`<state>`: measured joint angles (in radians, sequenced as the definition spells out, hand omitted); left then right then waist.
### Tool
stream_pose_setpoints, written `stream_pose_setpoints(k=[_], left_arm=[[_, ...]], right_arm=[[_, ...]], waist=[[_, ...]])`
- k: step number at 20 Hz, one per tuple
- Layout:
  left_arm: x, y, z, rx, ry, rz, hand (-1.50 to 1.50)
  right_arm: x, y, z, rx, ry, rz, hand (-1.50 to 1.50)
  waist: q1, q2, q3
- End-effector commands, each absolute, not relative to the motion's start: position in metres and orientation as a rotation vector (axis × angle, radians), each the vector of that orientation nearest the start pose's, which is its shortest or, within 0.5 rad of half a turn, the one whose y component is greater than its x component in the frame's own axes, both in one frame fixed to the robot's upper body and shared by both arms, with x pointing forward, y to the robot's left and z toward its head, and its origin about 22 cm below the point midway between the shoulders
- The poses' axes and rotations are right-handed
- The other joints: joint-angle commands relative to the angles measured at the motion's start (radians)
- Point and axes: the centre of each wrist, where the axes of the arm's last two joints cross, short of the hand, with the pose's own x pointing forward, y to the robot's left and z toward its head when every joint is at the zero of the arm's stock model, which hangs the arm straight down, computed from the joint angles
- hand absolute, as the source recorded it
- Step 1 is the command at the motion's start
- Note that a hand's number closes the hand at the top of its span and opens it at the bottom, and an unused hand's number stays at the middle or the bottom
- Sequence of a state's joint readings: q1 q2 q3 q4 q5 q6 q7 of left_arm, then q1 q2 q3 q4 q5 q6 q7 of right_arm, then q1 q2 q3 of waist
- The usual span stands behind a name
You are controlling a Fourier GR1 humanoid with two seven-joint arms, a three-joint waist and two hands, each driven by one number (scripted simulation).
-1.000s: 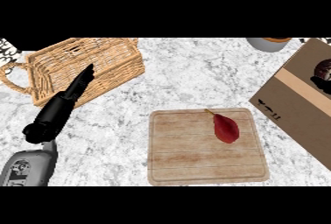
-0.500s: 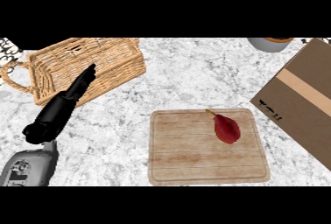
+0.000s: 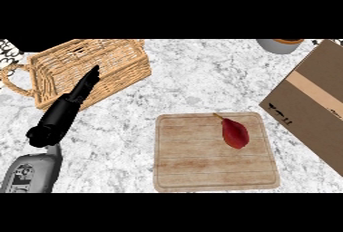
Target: Pick the cupcake from the cutting board and place it in the cardboard box
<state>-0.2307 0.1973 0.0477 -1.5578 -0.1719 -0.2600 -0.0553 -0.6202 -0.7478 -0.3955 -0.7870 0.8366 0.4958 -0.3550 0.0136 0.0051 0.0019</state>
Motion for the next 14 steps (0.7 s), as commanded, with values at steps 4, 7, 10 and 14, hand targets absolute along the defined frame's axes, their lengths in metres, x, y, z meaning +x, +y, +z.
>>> stream_pose_setpoints(k=[4,7,10,14], left_arm=[[0.289,0.266,0.058,0.105,-1.742,-0.515,0.0],[0.292,0.266,0.061,0.083,-1.744,-0.521,0.0],[0.29,0.257,0.064,0.103,-1.762,-0.537,0.0],[0.288,0.264,0.059,0.081,-1.763,-0.521,0.0]], right_arm=[[0.351,-0.485,0.15,-0.424,-1.695,0.322,-1.5],[0.344,-0.503,0.145,-0.336,-1.702,0.056,-1.5],[0.332,-0.523,0.15,-0.354,-1.652,-0.072,-1.5],[0.298,-0.56,0.154,-0.419,-1.684,-0.155,-1.5]], waist=[[-0.019,-0.009,0.001],[-0.015,-0.003,0.001],[-0.005,-0.001,0.0],[0.004,0.004,0.0]])
